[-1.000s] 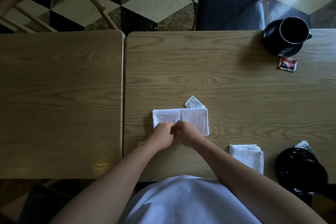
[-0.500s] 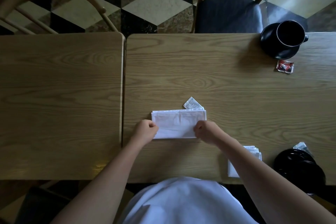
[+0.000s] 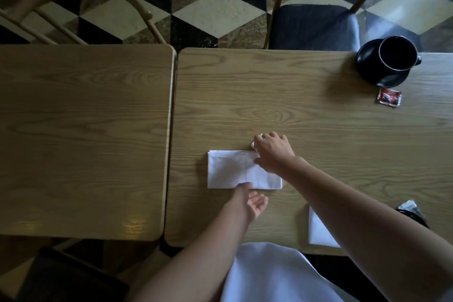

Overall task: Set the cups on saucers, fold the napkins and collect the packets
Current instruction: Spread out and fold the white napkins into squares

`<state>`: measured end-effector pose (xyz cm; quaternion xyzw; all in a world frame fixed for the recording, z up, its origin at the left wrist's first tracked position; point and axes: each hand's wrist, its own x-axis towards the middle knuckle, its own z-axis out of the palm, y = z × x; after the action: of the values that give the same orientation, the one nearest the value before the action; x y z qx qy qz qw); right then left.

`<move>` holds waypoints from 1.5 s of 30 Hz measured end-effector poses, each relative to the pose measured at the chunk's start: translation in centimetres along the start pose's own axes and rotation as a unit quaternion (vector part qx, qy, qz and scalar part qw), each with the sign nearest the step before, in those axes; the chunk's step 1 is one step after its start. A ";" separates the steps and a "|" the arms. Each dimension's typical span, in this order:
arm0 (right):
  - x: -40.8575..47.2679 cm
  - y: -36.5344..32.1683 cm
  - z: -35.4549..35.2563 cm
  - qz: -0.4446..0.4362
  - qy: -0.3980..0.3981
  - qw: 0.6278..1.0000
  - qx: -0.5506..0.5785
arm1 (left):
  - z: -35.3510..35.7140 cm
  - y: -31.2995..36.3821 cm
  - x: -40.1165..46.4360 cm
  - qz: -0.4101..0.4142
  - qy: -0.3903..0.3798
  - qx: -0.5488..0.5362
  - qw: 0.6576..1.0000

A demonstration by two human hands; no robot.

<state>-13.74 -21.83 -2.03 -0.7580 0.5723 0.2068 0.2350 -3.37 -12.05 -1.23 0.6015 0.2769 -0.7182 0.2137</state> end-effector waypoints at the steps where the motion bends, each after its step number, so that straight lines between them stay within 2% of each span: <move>1: 0.1 -0.2 -0.3 0.003 -0.009 1.000 -0.020 | 0.3 0.0 0.0 0.009 -0.003 -0.016 1.000; 3: 0.0 -0.6 -0.8 0.005 -0.027 0.998 -0.049 | 0.7 -0.2 0.0 0.020 0.001 -0.015 1.000; 6: -0.4 -0.7 -1.4 -0.009 -0.053 0.998 -0.022 | 0.7 0.0 -0.1 0.032 0.011 0.032 0.999; 10: -2.0 -1.1 -2.6 -0.006 -0.076 0.990 0.117 | 0.4 1.4 -1.1 0.067 -0.016 0.023 0.997; 15: -4.5 -1.9 -3.8 0.015 0.003 0.941 0.337 | 0.0 3.6 -3.5 0.121 -0.123 0.020 0.985; 17: -5.8 -2.0 -3.3 0.037 0.048 0.888 0.456 | -0.4 4.4 -4.0 0.194 -0.147 0.055 0.968; 20: -8.1 -2.2 -1.2 0.098 0.083 0.746 0.653 | -2.2 4.8 -4.0 0.324 -0.130 0.121 0.929; 21: -8.7 -2.4 -0.2 0.124 0.081 0.714 0.685 | -3.1 4.7 -3.7 0.342 -0.112 0.144 0.922; 23: -9.8 -2.9 2.3 0.180 0.043 0.666 0.723 | -5.2 4.2 -2.6 0.345 -0.076 0.195 0.915; 26: -10.8 -3.2 5.8 0.279 -0.066 0.596 0.750 | -7.7 2.9 -0.8 0.307 -0.026 0.284 0.908; 28: -11.2 -3.1 7.3 0.308 -0.087 0.602 0.731 | -8.4 1.9 -0.1 0.293 -0.008 0.344 0.892; 32: -11.8 -2.6 7.7 0.301 -0.093 0.664 0.678 | -8.0 1.0 0.3 0.320 0.037 0.391 0.862; 35: -11.8 -2.2 6.9 0.300 -0.098 0.678 0.664 | -7.2 1.3 -0.5 0.322 0.074 0.404 0.853; 37: -11.6 -1.8 6.4 0.304 -0.093 0.680 0.661 | -6.5 2.0 -1.2 0.319 0.064 0.396 0.859; 40: -10.9 -1.3 5.3 0.305 -0.074 0.656 0.687 | -5.0 3.4 -2.2 0.305 0.023 0.374 0.875; 45: -9.2 -0.2 2.8 0.297 -0.068 0.587 0.751 | -2.6 5.9 -3.7 0.261 -0.001 0.353 0.899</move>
<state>-16.08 -13.02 1.07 -0.0844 0.6995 -0.1867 0.6846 3.03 -14.94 1.29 0.6873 -0.1616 -0.6881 0.1675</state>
